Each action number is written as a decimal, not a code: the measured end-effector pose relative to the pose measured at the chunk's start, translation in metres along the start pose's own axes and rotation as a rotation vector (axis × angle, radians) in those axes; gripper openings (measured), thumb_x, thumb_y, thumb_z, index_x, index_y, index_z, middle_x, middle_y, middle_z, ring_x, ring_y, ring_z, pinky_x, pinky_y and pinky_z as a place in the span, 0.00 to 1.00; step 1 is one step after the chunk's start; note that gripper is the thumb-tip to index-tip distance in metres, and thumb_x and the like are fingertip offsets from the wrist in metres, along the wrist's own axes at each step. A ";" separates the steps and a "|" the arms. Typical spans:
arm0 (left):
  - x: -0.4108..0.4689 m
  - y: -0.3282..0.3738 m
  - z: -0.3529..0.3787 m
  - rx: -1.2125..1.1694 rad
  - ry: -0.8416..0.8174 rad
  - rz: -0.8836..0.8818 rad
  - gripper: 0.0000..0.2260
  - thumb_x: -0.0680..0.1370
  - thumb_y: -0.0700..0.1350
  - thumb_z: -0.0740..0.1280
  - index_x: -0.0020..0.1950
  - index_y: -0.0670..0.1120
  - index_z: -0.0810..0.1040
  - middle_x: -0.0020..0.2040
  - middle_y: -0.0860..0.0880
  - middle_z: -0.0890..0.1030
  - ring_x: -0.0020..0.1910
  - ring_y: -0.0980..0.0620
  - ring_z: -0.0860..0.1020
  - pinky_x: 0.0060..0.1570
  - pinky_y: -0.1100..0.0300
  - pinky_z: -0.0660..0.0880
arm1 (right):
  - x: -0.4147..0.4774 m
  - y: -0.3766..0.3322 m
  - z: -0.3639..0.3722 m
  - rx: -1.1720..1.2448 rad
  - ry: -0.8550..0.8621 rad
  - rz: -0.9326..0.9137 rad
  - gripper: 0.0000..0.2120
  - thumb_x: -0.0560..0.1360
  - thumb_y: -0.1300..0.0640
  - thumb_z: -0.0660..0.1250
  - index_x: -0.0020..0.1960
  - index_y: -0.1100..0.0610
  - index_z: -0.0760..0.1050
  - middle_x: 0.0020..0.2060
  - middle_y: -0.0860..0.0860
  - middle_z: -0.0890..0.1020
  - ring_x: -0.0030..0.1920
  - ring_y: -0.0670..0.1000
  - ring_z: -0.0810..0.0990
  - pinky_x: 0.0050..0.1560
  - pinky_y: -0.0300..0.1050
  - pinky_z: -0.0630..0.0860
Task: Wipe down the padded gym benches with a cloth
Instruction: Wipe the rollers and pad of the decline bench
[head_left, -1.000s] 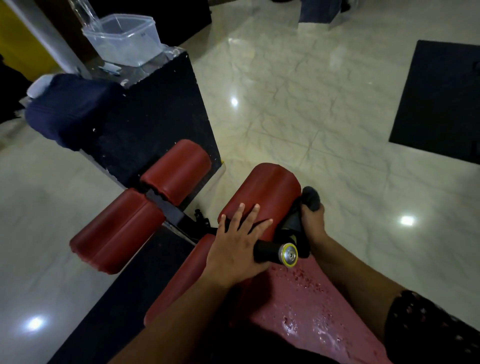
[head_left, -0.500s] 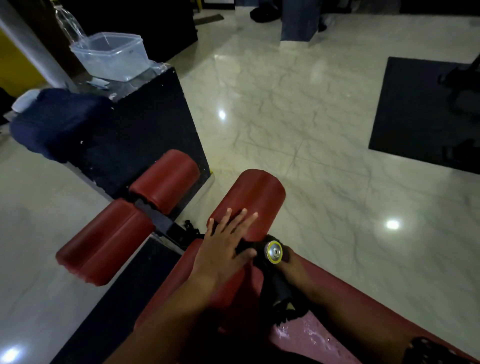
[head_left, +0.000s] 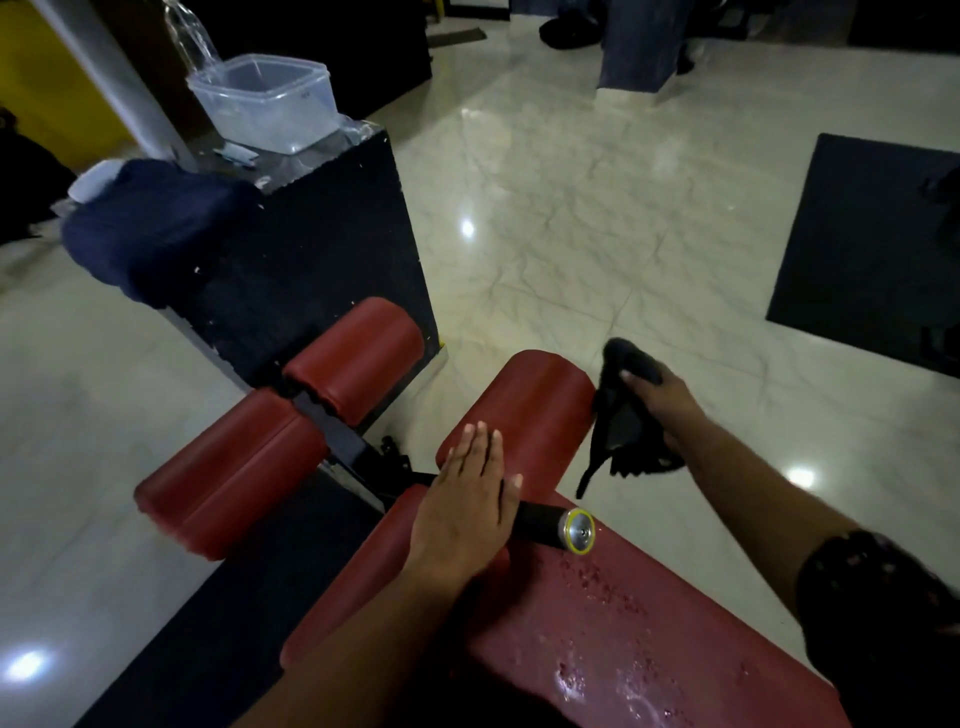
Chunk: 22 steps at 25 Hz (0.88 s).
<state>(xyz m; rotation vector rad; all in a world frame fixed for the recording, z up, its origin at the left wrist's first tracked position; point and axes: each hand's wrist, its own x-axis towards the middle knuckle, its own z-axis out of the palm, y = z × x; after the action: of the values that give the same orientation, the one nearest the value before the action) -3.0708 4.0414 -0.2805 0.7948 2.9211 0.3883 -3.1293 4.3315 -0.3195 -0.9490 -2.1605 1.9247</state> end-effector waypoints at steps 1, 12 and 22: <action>0.002 -0.001 0.002 -0.010 0.009 0.007 0.36 0.78 0.61 0.35 0.80 0.42 0.50 0.81 0.45 0.49 0.78 0.54 0.41 0.75 0.59 0.42 | 0.007 -0.024 0.007 -0.062 -0.130 -0.051 0.20 0.75 0.58 0.72 0.65 0.56 0.75 0.58 0.57 0.81 0.58 0.56 0.80 0.61 0.51 0.76; 0.005 -0.006 -0.003 -0.043 -0.050 0.117 0.33 0.78 0.60 0.31 0.80 0.51 0.53 0.78 0.54 0.45 0.78 0.53 0.40 0.76 0.56 0.38 | 0.034 -0.145 0.144 -1.642 -0.670 -0.499 0.21 0.77 0.51 0.67 0.69 0.47 0.72 0.66 0.50 0.74 0.64 0.56 0.74 0.57 0.48 0.72; 0.006 -0.008 -0.002 -0.024 -0.041 0.136 0.32 0.79 0.58 0.37 0.80 0.49 0.57 0.80 0.49 0.53 0.78 0.53 0.44 0.78 0.52 0.45 | -0.004 -0.139 0.160 -1.691 -0.760 -0.743 0.16 0.74 0.50 0.65 0.62 0.43 0.75 0.57 0.50 0.78 0.55 0.57 0.77 0.52 0.51 0.74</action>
<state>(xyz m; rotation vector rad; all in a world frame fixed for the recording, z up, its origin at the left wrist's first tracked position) -3.0802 4.0380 -0.2809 0.9894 2.8279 0.4110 -3.2523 4.1897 -0.2215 0.8140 -3.4894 -0.2877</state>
